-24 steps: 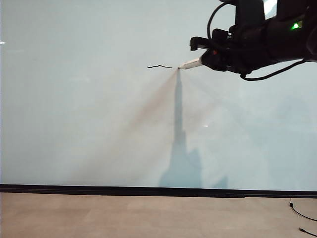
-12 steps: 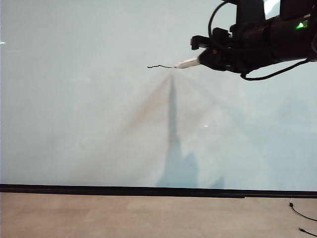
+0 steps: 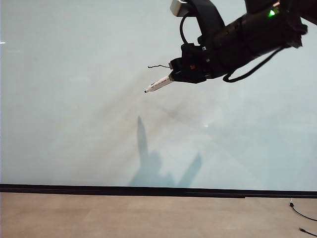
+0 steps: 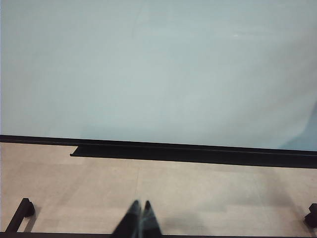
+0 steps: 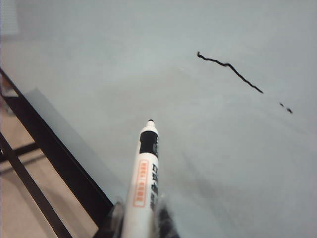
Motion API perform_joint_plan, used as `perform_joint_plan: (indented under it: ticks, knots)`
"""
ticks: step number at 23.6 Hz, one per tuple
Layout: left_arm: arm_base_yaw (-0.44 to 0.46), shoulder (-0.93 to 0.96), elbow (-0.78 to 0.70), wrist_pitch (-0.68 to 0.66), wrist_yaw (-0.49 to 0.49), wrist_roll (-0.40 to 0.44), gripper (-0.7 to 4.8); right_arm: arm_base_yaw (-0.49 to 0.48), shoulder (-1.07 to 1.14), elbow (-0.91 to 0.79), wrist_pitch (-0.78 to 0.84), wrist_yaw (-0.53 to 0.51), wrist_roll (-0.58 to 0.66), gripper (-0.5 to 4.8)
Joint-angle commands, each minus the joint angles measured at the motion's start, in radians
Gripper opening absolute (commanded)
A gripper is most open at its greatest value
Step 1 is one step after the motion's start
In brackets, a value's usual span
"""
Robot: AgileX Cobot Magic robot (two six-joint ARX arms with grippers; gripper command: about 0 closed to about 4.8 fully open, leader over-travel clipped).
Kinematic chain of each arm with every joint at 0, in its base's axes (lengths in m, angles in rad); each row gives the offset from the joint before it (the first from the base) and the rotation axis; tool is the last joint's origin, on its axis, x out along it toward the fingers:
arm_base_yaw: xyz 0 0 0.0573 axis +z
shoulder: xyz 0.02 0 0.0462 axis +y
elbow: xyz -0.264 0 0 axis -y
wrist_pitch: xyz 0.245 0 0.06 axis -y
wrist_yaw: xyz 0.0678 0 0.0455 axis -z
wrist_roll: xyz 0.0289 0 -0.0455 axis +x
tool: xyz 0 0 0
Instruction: Pick up the pen on the shelf to the right of the whiteboard and write the letter Z.
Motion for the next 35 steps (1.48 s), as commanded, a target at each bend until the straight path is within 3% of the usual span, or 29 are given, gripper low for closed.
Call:
perform_joint_plan:
  ticks: [1,18,35]
  knots:
    - [0.000,0.000,0.002,0.011,0.000,0.004,-0.05,0.000,-0.003,0.041,-0.075,-0.006,-0.050,-0.06]
    - [0.000,0.000,0.002,0.011,0.000,0.004,-0.04,-0.005,0.065,0.080,-0.039,0.008,-0.070,-0.06]
    - [0.000,0.000,0.002,0.011,0.000,0.004,-0.05,-0.011,0.061,0.102,-0.038,0.090,-0.079,-0.06]
